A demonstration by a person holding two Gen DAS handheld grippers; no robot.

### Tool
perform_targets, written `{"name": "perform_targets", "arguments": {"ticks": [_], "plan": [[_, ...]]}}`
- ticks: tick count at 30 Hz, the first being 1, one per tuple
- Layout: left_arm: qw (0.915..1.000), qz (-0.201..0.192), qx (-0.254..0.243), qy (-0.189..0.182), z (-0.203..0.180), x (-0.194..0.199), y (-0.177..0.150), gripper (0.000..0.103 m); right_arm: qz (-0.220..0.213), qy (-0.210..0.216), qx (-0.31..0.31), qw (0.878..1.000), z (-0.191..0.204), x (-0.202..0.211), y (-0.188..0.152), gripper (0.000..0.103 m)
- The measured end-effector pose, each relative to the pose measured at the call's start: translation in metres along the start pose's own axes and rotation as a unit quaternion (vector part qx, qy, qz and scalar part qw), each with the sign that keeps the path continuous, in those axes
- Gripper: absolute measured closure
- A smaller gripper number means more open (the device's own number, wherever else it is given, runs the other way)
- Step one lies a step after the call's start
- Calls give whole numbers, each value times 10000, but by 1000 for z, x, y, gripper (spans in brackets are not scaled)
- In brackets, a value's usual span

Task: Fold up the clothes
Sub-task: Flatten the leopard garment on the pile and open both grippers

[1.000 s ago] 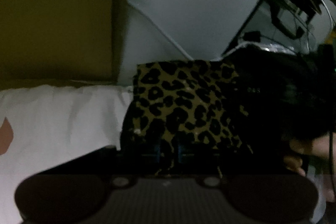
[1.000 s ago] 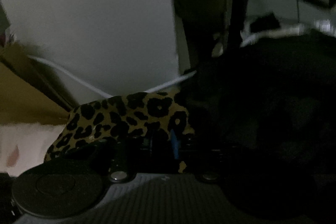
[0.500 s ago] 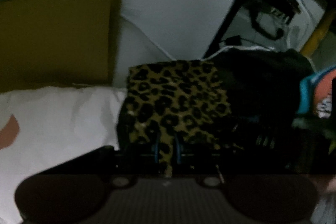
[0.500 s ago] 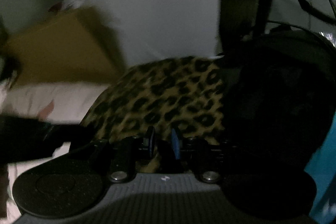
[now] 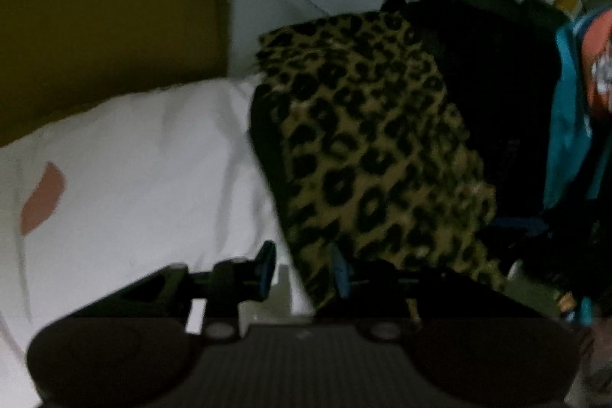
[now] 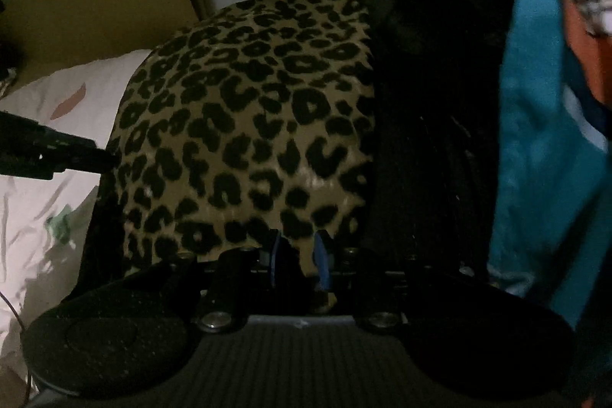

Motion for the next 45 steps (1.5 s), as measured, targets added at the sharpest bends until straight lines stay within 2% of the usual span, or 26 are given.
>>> {"name": "perform_targets", "arguments": {"ticks": [4,8,10,11,12,13,17,21,28,33,38,40,45], "plan": [[9999,-119,103,68,15,11,-5,70,-98,107,-262,9996,0,11,-1,77],[9994,-288,162,-116,12,18,-4,69,-224,237,-493,9983,5,18,-1,77],[9989,-308,165,-320,6,19,-3,63,-260,331,-534,9977,13,18,-3,77],[9984,-301,179,-441,3,19,-2,52,-276,376,-553,9974,17,18,-4,77],[9980,-279,182,-547,-1,18,-3,47,-268,393,-550,9974,20,18,-7,77],[9976,-238,172,-632,-4,16,-5,46,-257,409,-547,9973,24,17,-11,77],[9969,101,231,-743,-16,-2,-25,46,-22,521,-563,9971,38,7,-35,77],[9961,531,99,-695,-28,-19,-51,48,130,344,-374,9986,56,3,-63,77],[9914,1165,92,-584,-31,-15,-83,50,352,307,-990,9940,49,19,-91,77],[9912,1251,43,-432,-24,16,-77,50,347,98,-1123,9930,43,35,-89,76],[9950,995,-1,-106,-17,75,-52,44,290,85,-1353,9903,38,60,-67,69],[9952,973,-22,40,-13,95,-43,38,205,85,-1333,9908,38,74,-52,62],[9946,1022,78,179,-6,146,-26,14,75,365,-1325,9905,48,108,-13,47]]}}
Point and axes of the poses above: each gripper's, at about its wrist camera, not at the fingertips, and x roughly against the way its jaws point, z to its left, y to its top, the point moved 3 cm from there along -x, roughly the way its jaws point, and after that the axes turned 6 degrees about -y, right-handed, at the moved point
